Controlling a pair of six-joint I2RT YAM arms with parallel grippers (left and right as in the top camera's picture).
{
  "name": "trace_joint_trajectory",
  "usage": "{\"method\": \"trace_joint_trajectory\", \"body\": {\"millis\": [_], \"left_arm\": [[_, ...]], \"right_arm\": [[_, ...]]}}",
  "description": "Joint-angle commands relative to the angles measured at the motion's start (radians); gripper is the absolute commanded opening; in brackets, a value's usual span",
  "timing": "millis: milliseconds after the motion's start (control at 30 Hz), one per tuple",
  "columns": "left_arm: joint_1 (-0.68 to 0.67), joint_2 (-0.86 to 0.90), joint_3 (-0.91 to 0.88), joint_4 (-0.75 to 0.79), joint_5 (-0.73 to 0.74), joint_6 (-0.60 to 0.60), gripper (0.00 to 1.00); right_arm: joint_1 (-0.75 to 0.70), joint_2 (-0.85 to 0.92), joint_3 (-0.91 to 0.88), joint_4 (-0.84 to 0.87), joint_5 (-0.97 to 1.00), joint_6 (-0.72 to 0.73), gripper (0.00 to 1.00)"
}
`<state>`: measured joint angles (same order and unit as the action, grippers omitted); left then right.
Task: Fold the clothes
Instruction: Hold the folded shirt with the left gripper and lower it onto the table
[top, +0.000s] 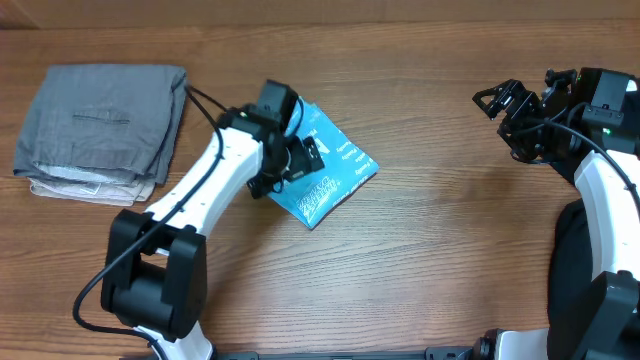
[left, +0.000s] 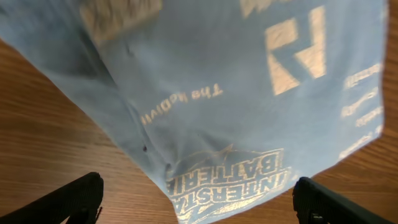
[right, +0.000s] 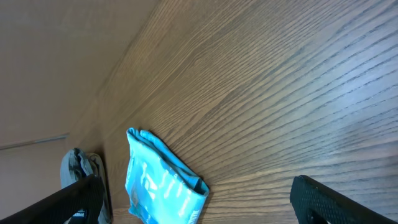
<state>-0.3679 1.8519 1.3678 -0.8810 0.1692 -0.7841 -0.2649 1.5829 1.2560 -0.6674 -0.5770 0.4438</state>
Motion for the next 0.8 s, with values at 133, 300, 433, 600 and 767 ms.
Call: {"method": "trace_joint_trajectory", "body": {"millis": [133, 300, 433, 600, 767], "left_arm": [[0.016, 0.008, -0.035, 0.084, -0.085, -0.077, 1.00], [0.016, 0.008, -0.037, 0.092, -0.212, -0.076, 1.00], [0.016, 0.009, -0.056, 0.101, -0.259, -0.076, 1.00], [0.017, 0.009, -0.094, 0.178, -0.287, -0.004, 1.00], [0.017, 0.009, -0.097, 0.230, -0.281, 0.080, 1.00]], "right_arm": [[0.001, -0.003, 0.006, 0.003, -0.008, -0.002, 1.00], [0.001, -0.003, 0.006, 0.003, -0.008, -0.002, 1.00], [0.001, -0.003, 0.006, 0.003, -0.008, -0.002, 1.00], [0.001, -0.003, 0.006, 0.003, -0.008, -0.002, 1.00], [0.001, -0.003, 0.006, 0.003, -0.008, -0.002, 1.00]]}}
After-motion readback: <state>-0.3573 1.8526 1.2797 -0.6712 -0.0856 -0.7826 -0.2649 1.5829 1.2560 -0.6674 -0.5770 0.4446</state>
